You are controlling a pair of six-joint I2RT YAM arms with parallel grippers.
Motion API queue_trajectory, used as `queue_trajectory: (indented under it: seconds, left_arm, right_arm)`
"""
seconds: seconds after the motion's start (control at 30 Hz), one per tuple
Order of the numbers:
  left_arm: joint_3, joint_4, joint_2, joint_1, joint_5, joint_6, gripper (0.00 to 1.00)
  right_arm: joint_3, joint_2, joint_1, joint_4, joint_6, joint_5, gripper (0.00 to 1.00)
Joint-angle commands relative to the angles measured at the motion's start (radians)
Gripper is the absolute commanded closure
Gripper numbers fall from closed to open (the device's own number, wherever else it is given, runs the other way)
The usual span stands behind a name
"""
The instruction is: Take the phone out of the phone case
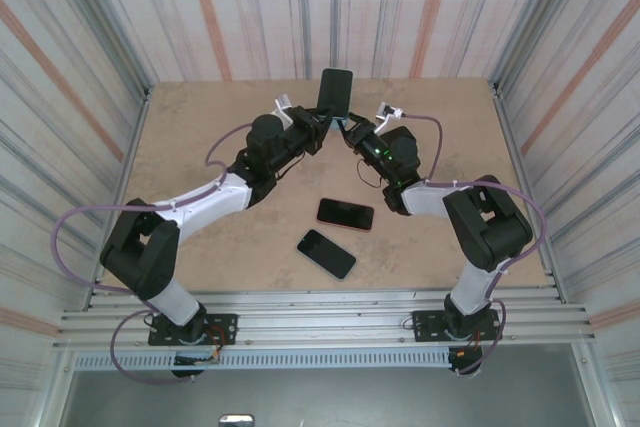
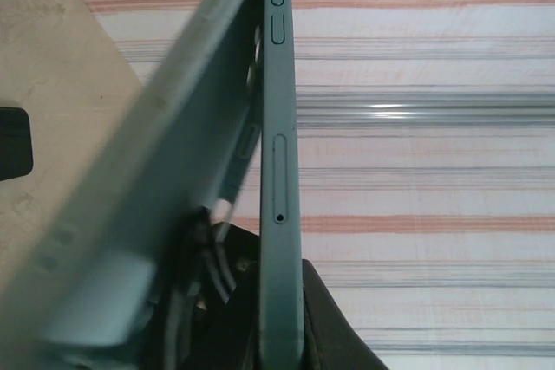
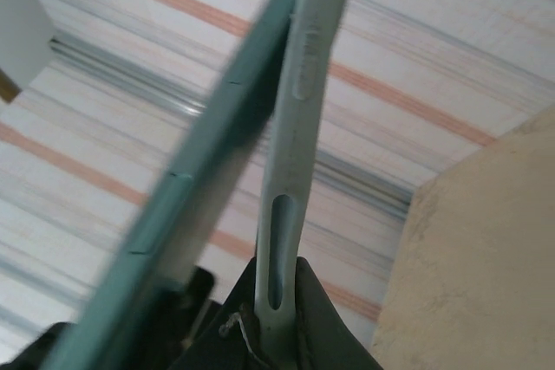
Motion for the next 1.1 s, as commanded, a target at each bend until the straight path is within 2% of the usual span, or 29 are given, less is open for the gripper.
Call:
queue_trajectory:
  seconds: [0.0, 0.17, 0.37, 0.57, 0.73, 1.07]
  left_arm:
    - [0.063, 0.050, -0.037, -0.006, 0.035, 0.043, 0.98]
    - [0.052, 0.020, -0.067, 0.006, 0.054, 0.061, 1.00]
    - [-0.030, -0.021, -0.139, 0.077, 0.101, 0.078, 1.00]
    - [-0.179, -0.040, -0.203, 0.205, 0.184, 0.095, 1.00]
    - [-0.307, -0.002, -0.220, 0.310, 0.213, 0.114, 1.00]
    - [-0.461, 0.090, -0.166, 0.579, 0.368, 0.188, 1.00]
  right_arm:
    - [0.014, -0.035, 0.021, -0.157, -0.148, 0.067, 1.00]
    - [0.023, -0.024, 0.012, -0.211, -0.166, 0.099, 1.00]
    - [0.032, -0.001, -0.001, -0.207, -0.146, 0.082, 1.00]
    - [0.075, 0.040, 0.023, -0.241, -0.126, 0.059, 1.00]
    - [0.147, 0.062, 0.069, -0.397, -0.144, 0.085, 1.00]
    - [0.302, 0.138, 0.168, -0.655, -0.139, 0.169, 1.00]
